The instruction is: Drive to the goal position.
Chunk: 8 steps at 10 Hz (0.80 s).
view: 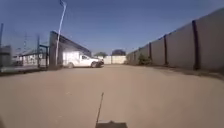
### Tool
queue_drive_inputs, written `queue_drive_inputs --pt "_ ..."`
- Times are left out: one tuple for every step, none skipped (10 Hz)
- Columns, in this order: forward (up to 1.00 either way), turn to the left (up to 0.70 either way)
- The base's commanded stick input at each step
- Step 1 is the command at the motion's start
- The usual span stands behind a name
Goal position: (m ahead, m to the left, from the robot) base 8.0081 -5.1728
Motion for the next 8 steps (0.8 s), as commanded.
queue_drive_inputs --pt "1.00 0.00" --pt "1.00 0.00" --pt "1.00 0.00" --pt "1.00 0.00" --pt "1.00 0.00" --pt "1.00 0.00" --pt "1.00 0.00" --pt "1.00 0.00"
